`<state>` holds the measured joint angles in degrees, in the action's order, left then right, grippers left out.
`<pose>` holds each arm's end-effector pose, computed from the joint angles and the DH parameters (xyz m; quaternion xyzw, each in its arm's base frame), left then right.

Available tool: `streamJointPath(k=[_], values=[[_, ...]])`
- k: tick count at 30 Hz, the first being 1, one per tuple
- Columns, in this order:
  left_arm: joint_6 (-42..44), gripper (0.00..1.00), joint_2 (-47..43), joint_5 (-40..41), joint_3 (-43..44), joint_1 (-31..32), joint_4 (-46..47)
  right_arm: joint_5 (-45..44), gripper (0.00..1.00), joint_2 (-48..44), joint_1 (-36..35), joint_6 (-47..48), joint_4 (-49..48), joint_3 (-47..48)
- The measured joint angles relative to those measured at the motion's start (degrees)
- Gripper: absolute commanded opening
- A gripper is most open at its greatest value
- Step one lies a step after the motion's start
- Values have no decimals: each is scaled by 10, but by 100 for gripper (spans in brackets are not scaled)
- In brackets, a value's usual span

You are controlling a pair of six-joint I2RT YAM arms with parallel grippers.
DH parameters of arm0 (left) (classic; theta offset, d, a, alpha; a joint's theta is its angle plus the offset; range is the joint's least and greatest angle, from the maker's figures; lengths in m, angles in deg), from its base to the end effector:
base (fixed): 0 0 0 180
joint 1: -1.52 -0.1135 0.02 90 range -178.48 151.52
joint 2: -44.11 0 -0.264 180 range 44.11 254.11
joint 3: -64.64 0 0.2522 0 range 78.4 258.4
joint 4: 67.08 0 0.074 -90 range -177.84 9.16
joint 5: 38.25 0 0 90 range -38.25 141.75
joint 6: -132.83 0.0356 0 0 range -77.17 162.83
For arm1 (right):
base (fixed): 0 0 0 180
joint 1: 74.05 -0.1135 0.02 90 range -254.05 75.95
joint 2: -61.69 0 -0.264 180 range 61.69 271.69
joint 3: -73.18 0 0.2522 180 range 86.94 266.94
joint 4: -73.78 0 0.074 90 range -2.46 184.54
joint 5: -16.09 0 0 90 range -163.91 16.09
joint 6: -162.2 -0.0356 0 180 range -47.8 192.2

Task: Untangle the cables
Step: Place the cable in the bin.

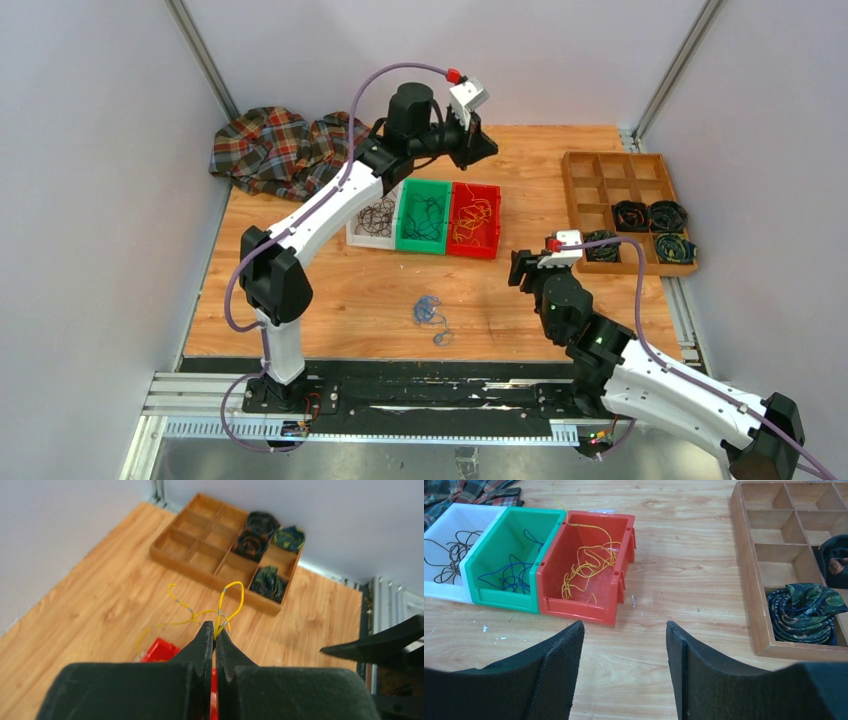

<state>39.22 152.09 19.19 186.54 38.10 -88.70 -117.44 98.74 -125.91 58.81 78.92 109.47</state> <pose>0.3494 -0.2832 0.4113 0.3820 0.6407 -0.4153 0.5207 0.1186 0.1113 0.2590 0.0073 0.7329 0.1035 0.6723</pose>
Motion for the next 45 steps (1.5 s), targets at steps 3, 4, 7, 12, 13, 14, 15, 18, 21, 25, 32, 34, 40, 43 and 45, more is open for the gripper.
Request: streamJointPath(k=[3,4,7,12,13,14,15,18,21,25,32,34,40,43,45], values=[[21,0,0,16,-27,0,-22,0,61,-10,6,0,1,-1],[26,0,1,23,-31,0,-29,0,61,-15,7,0,2,-2],[40,0,2,43,-44,0,-48,0,61,-23,12,0,5,-3],[62,0,22,70,-48,5,-87,0,61,-25,15,-4,10,-3],[63,0,30,71,-48,7,-94,0,61,-25,16,-5,11,-3],[62,0,40,71,-48,10,-99,0,61,-23,17,-7,11,-3],[59,1,47,70,-48,12,-104,0,61,-21,19,-8,12,-3],[42,0,64,56,-54,21,-108,0,61,-14,25,-12,13,-3],[21,0,71,33,-56,40,-107,0,61,-10,28,-17,15,-3],[-14,1,71,4,-56,66,-88,0,61,-17,33,-23,25,-3],[-24,1,71,52,-80,63,-56,0,60,-39,39,-34,42,-3],[-24,0,71,74,-98,54,-48,0,60,-40,40,-36,44,-3],[13,1,106,165,-62,38,-85,0,58,-25,44,-43,47,-3],[39,1,135,210,-29,38,-103,1,58,-17,44,-48,48,-3],[52,1,143,226,-29,39,-113,1,58,-12,45,-49,49,-3]])
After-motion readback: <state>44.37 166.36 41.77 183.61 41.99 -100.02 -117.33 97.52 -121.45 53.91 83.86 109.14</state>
